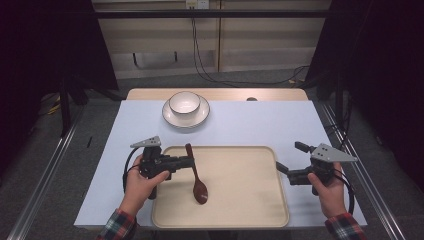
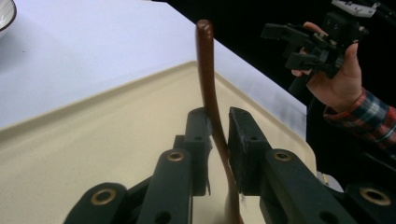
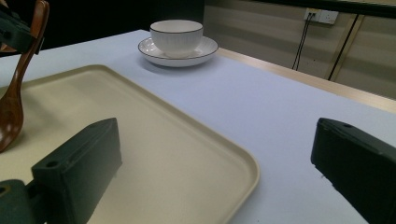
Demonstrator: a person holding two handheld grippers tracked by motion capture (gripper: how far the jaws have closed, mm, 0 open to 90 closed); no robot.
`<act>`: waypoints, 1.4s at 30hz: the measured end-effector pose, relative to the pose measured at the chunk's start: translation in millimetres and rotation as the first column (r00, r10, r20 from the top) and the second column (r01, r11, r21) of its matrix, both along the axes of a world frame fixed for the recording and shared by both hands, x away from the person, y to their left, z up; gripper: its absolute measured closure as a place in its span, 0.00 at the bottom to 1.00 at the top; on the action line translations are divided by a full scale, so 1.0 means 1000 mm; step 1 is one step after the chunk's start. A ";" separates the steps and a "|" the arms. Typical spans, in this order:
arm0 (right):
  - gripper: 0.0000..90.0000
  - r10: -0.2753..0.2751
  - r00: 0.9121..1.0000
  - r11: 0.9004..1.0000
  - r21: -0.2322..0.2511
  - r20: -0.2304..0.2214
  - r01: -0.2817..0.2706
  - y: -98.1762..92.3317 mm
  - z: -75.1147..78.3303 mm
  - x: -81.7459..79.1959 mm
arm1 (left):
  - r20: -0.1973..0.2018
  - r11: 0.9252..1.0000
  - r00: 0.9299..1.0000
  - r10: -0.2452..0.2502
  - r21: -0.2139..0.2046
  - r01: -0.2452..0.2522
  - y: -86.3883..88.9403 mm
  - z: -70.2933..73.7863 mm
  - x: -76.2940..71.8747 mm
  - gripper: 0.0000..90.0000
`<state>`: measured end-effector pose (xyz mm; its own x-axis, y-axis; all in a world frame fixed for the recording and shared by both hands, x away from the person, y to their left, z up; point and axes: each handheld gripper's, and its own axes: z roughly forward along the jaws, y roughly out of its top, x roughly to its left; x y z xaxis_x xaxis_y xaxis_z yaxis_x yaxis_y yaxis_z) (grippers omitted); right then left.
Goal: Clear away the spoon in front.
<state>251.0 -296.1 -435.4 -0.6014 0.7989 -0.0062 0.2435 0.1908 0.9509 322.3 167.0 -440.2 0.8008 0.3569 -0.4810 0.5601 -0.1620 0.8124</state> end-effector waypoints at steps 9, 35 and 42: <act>0.02 -0.001 1.000 1.000 0.004 -0.002 0.001 0.000 0.000 0.000 | -0.002 1.000 1.000 0.011 0.029 -0.011 -0.001 -0.003 -0.003 0.84; 0.02 -0.004 1.000 1.000 0.010 0.004 0.004 -0.001 0.002 0.000 | 0.185 0.992 0.982 0.033 0.116 -0.055 -0.001 0.009 -0.007 0.46; 0.02 -0.016 1.000 1.000 0.016 0.011 0.015 -0.003 0.003 -0.002 | 0.208 0.991 0.975 0.078 0.089 -0.099 0.010 0.013 -0.005 0.40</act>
<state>249.3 -299.6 -432.0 -0.5889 0.8082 -0.0004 0.2353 0.1720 0.9566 317.7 177.3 -427.3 0.8412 0.4682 -0.2704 0.4007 -0.2039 0.8932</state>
